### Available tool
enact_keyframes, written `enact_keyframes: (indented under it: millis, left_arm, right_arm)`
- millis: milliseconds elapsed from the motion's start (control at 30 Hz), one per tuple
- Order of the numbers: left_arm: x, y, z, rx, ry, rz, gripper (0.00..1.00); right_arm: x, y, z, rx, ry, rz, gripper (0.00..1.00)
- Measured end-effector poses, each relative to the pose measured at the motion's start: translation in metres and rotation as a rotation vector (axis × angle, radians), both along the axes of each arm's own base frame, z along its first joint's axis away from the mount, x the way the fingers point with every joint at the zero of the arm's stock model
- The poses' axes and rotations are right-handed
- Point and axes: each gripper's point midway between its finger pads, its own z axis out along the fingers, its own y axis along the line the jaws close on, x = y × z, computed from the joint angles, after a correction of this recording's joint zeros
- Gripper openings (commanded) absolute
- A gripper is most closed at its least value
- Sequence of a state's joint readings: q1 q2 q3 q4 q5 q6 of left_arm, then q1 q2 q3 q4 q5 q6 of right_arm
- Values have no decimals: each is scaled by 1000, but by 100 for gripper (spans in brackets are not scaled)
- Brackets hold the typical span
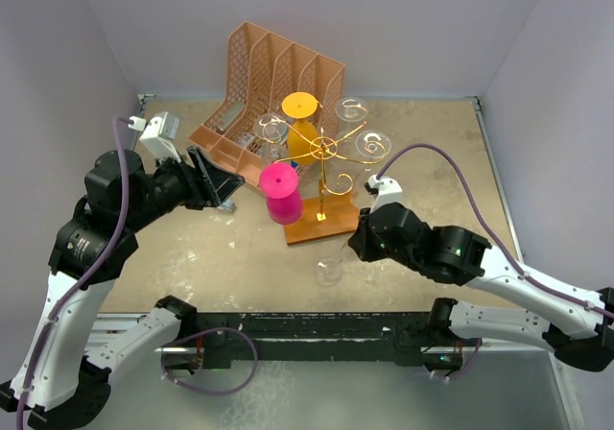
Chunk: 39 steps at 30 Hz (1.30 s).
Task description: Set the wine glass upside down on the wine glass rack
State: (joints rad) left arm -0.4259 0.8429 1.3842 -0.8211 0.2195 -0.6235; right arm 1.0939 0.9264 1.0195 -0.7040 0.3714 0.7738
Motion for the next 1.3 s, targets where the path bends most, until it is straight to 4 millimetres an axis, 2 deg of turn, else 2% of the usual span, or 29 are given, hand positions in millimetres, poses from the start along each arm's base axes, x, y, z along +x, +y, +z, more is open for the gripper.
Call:
enact_keyframes:
  millis: [133,233,467,633,800,933,1067,1300]
  left_arm:
    - [0,1,-2,4,6,6,54]
    - [-1,3,-2,8,6,15,54]
    - [0,21,5,22,-22,105,54]
    - [-6,47,30,10,-104,231,54]
    - [-24,78,65,-51,-225,352,55]
    - [-37,95,88,-113,-306,416,55]
    - [-44,102,106,-164,-342,442,55]
    - [-63,105,145,-266,-429,420,55]
  right_arm:
    - [-2,4,4,24,-1,21,0]
    - [-4,12,15,77,-21,56,0]
    - [-11,37,70,297,-133,185,0]
    - [-16,53,118,469,-226,262,0]
    - [-20,64,160,622,-318,315,0]
    - [-24,67,197,753,-402,340,0]
    - [-25,65,230,866,-467,336,0]
    - [-20,57,272,1057,-542,272,0]
